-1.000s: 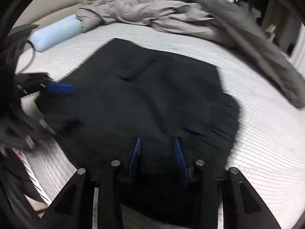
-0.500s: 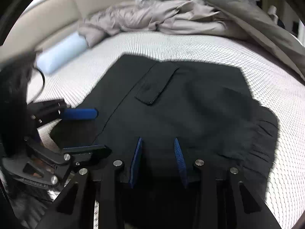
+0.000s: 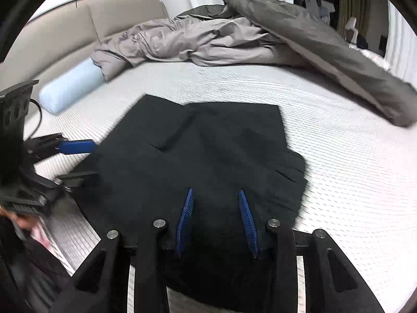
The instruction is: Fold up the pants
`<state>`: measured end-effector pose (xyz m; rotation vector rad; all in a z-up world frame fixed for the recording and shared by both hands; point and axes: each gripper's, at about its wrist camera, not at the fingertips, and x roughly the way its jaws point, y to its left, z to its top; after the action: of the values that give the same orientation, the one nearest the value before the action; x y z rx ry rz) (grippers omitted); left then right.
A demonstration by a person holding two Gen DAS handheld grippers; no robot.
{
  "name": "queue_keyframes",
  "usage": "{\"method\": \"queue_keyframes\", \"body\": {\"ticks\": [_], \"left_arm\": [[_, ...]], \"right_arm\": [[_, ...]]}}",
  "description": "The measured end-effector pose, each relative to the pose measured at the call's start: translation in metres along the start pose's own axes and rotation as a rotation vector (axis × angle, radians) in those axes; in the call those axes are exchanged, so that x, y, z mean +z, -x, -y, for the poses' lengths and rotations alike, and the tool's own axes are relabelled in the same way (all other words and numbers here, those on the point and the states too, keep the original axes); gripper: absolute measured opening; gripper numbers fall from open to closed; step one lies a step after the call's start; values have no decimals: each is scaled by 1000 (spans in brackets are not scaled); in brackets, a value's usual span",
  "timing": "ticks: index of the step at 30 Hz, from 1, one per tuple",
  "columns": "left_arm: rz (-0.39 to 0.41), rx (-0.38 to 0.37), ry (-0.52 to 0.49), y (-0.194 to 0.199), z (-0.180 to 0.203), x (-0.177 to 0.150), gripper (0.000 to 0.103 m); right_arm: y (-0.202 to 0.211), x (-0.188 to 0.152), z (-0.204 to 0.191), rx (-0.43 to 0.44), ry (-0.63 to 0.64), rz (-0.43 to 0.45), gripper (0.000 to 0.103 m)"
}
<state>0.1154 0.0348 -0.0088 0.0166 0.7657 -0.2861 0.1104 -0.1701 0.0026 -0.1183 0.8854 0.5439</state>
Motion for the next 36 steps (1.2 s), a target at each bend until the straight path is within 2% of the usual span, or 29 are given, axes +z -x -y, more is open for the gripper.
{"method": "queue_keyframes", "body": {"ticks": [4, 6, 8, 9, 10, 13, 16, 18, 20, 23, 25, 29, 31, 32, 34, 36], "left_arm": [[-92, 28, -18, -44, -4, 7, 64], [-90, 19, -27, -47, -8, 3, 64], [-94, 18, -29, -42, -12, 1, 65], [-94, 12, -20, -37, -17, -3, 65], [-95, 4, -9, -33, -21, -7, 65], [-99, -2, 2, -29, -23, -12, 65], [-102, 12, 23, -21, -23, -8, 63], [-48, 35, 14, -6, -21, -2, 63], [-28, 60, 24, -8, -25, 10, 63], [-79, 40, 67, -35, -34, 27, 63], [-128, 48, 72, -55, -37, 31, 63], [-130, 53, 62, -54, -40, 27, 64], [-128, 57, 75, -49, -46, 22, 64], [-129, 63, 86, -45, -51, 18, 64], [-128, 69, 94, -41, -54, 14, 64], [-126, 82, 104, -34, -51, 11, 64]], "right_arm": [[-42, 6, -24, 24, 47, -63, 38], [-56, 1, -26, -5, 87, -88, 37], [-50, -2, -26, -90, 133, -92, 38], [-43, -7, -18, -215, 163, -97, 37], [-41, -10, -8, -274, 184, -92, 36], [-29, -18, 10, -272, 159, -89, 36], [-25, -8, 12, -228, 117, -76, 39], [-19, 2, 11, -151, 62, -35, 40], [-19, 5, 13, -110, 23, -31, 41], [-39, 26, 1, -65, 16, -52, 41], [-60, 32, -10, -34, 6, -96, 41], [-83, 33, -21, -95, 101, -150, 41], [-76, 27, -13, -259, 154, -159, 41], [-74, 23, -7, -293, 167, -155, 40], [-65, 16, 5, -242, 146, -151, 40], [-61, 17, 2, -237, 149, -135, 41]]}}
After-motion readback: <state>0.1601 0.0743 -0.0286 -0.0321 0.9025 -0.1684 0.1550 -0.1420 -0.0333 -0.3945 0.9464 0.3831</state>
